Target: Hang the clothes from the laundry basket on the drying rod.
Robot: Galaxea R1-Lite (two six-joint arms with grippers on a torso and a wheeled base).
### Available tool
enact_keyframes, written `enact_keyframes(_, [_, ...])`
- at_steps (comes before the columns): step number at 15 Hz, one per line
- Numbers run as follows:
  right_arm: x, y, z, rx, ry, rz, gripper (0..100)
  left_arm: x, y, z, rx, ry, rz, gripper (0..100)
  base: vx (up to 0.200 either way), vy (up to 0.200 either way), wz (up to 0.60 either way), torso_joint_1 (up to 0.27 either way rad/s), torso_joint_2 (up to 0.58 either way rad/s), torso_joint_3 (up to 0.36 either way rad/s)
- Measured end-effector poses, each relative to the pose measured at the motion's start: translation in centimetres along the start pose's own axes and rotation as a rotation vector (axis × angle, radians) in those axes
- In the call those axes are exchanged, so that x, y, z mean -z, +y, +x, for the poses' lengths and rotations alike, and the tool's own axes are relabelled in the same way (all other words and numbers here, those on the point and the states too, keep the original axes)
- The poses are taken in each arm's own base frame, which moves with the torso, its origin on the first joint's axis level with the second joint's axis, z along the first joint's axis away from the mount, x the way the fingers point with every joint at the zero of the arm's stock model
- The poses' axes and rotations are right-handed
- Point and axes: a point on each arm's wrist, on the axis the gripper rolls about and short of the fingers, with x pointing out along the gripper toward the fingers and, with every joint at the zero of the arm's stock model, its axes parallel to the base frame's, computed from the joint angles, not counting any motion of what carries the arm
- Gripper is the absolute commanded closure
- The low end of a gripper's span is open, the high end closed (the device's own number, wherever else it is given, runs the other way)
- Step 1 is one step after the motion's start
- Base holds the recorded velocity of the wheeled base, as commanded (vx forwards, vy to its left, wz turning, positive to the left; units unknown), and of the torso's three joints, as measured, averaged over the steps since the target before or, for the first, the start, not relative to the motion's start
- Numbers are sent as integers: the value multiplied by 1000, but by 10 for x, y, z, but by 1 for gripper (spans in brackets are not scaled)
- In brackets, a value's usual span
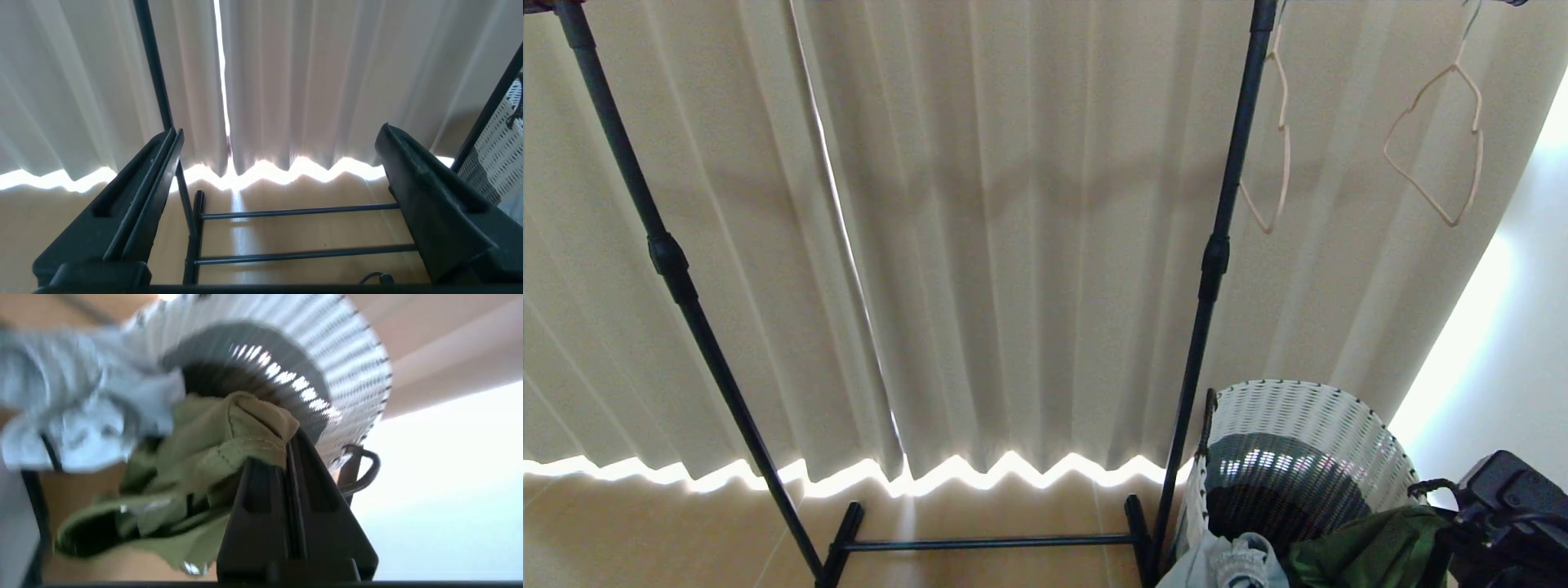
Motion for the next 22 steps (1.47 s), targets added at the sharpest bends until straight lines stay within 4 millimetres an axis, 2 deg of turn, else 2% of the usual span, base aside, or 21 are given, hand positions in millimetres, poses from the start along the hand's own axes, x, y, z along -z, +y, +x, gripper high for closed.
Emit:
enact_keyframes(5, [-8,-5,-28,83,-165,166,100,0,0,0,0,0,0,0,0,0,0,0,0,0])
enact_keyframes(10, [-5,-3,-42,81,-176,176,100,0,0,0,0,0,0,0,0,0,0,0,0,0])
enact_keyframes(22, [-12,-7,-50,99,-225,179,100,0,0,0,0,0,0,0,0,0,0,0,0,0])
